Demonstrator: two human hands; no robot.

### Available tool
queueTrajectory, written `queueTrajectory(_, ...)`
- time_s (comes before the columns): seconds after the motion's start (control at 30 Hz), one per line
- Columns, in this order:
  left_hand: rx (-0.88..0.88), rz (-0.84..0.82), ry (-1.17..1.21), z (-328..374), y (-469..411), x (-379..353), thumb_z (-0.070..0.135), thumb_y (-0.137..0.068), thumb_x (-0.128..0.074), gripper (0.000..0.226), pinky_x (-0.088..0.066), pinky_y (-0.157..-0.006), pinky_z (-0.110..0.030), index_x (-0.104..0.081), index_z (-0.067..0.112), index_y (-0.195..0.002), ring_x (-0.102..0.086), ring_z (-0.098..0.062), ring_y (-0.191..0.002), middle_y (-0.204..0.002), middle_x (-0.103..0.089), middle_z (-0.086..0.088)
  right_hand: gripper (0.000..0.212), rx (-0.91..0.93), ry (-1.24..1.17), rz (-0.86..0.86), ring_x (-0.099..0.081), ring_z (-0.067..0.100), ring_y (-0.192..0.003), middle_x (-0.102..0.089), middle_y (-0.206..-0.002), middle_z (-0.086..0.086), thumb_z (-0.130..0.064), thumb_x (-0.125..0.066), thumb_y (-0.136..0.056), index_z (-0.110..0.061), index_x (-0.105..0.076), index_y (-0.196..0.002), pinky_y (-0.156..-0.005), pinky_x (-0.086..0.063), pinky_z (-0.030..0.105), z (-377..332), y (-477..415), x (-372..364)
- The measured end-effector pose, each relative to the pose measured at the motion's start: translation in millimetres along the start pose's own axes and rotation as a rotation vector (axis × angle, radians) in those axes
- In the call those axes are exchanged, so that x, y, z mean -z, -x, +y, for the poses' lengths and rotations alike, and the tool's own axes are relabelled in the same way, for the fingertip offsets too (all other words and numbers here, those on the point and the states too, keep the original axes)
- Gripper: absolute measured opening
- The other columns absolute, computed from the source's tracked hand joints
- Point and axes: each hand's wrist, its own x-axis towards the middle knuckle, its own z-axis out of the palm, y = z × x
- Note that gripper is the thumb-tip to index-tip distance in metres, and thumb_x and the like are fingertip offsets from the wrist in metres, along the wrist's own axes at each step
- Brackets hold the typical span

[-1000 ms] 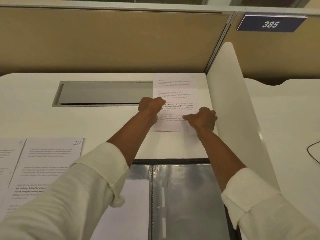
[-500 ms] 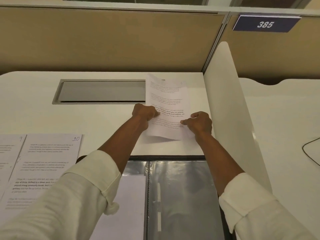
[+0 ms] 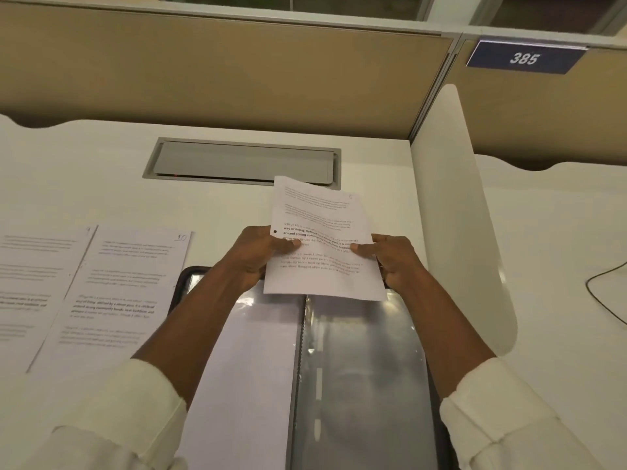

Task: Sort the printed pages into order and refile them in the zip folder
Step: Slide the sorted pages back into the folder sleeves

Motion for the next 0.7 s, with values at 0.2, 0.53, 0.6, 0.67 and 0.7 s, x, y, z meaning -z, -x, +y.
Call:
queueTrajectory(0.2, -0.027, 0.065, 0.039, -28.6, 36.5, 16.8, 0.014, -0.086, -0.085, 0.038, -0.059, -0.097, -0.055, -0.076, 0.005, -0.121, -0.076, -0.035, -0.106, -0.115, -0.079, -0.013, 0.057, 0.110, 0.262, -0.110, -0.080, 0.029, -0.091, -0.081, -0.103, 0.009, 0.001, -0.095, -0.069, -0.008, -0.069, -0.119, -0.080, -0.064, 0.042, 13.8, 31.3, 8.9)
queueTrajectory(0.53, -0.179, -0.062, -0.160, -59.2, 86.4, 17.9, 0.005, -0.088, -0.082, 0.040, -0.064, -0.087, -0.042, -0.072, 0.005, -0.127, -0.076, -0.029, -0.109, -0.120, -0.078, -0.009, 0.052, 0.138, 0.249, -0.157, -0.080, 0.028, -0.087, -0.080, -0.100, 0.015, 0.007, -0.090, -0.071, 0.003, -0.068, -0.118, -0.067, -0.064, 0.031, -2.0, 72.8, 26.0)
queueTrajectory(0.6, -0.184, -0.086, -0.192, -60.2, 93.2, 10.4, 0.007, -0.088, -0.082, 0.041, -0.065, -0.082, -0.038, -0.072, 0.007, -0.127, -0.077, -0.028, -0.107, -0.119, -0.078, -0.007, 0.054, 0.205, 0.291, -0.145, -0.080, 0.026, -0.087, -0.080, -0.102, 0.015, 0.008, -0.092, -0.068, 0.002, -0.069, -0.116, -0.066, -0.064, 0.030, -17.5, 71.6, 27.7)
queueTrajectory(0.67, -0.181, -0.095, -0.221, -61.3, 97.4, 1.1, 0.010, -0.087, -0.083, 0.041, -0.065, -0.081, -0.039, -0.073, 0.010, -0.126, -0.077, -0.027, -0.106, -0.118, -0.079, -0.006, 0.054, 0.278, 0.467, -0.170, -0.077, 0.025, -0.089, -0.077, -0.106, 0.014, 0.003, -0.095, -0.065, -0.004, -0.073, -0.113, -0.065, -0.064, 0.031, -35.2, 69.2, 29.5)
queueTrajectory(0.7, -0.180, -0.099, -0.239, -62.2, 98.4, -4.0, 0.011, -0.087, -0.084, 0.041, -0.065, -0.083, -0.041, -0.073, 0.011, -0.127, -0.077, -0.027, -0.106, -0.119, -0.079, -0.005, 0.053, 0.303, 0.614, -0.198, -0.075, 0.025, -0.091, -0.076, -0.107, 0.013, -0.001, -0.097, -0.065, -0.007, -0.074, -0.111, -0.068, -0.065, 0.032, -44.0, 67.3, 29.9)
